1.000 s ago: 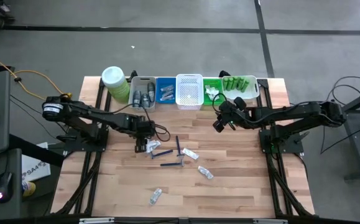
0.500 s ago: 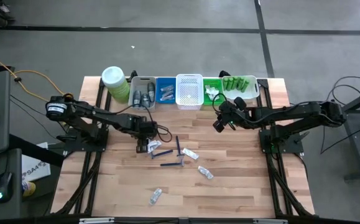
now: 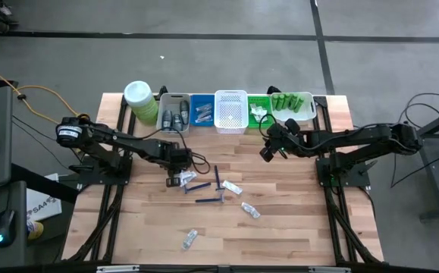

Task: Pick & Place Travel size toiletries
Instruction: Put the white bandage pack into the green bin

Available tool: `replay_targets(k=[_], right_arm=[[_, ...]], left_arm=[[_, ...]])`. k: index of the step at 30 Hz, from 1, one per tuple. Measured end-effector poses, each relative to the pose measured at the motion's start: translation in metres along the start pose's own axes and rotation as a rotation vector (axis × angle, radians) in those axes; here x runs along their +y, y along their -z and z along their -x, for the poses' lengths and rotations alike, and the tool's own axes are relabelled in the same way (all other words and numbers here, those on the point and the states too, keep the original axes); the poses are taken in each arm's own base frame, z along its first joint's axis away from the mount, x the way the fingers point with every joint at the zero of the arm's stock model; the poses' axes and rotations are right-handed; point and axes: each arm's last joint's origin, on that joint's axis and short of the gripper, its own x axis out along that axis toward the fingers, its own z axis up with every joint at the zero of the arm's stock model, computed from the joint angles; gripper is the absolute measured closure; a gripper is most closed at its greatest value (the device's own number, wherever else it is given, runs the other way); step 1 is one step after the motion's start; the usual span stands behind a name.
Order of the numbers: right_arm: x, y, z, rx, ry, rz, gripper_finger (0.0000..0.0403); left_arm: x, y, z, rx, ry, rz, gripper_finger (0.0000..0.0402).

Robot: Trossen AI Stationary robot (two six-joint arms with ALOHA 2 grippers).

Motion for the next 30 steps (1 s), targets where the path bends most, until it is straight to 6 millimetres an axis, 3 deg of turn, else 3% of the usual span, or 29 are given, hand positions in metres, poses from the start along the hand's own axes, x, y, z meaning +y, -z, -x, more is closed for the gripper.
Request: replay_targets(k=[8, 18, 25, 30], right_arm=[[0.001, 0.0, -0.001, 0.006, -0.006, 0.002, 0.0255], [0.005, 0.001, -0.001, -0.004, -0.08, -0.017, 0.0255], [0.012, 0.038, -0.017, -0.186, -0.217, -0.041, 0.0255], [0.011, 0.063, -0.018, -0.303, -0.309, -0.105, 0.0255]], left_arm=[[0.001, -0.018, 0.024, 0.026, -0.03, -0.01, 0.04], [0.005, -0.053, 0.053, -0.149, -0.157, -0.056, 0.0401], [0.005, -0.072, 0.052, -0.412, -0.245, -0.104, 0.0401], [0.005, -0.085, 0.053, -0.707, -0.294, -0.093, 0.0401]])
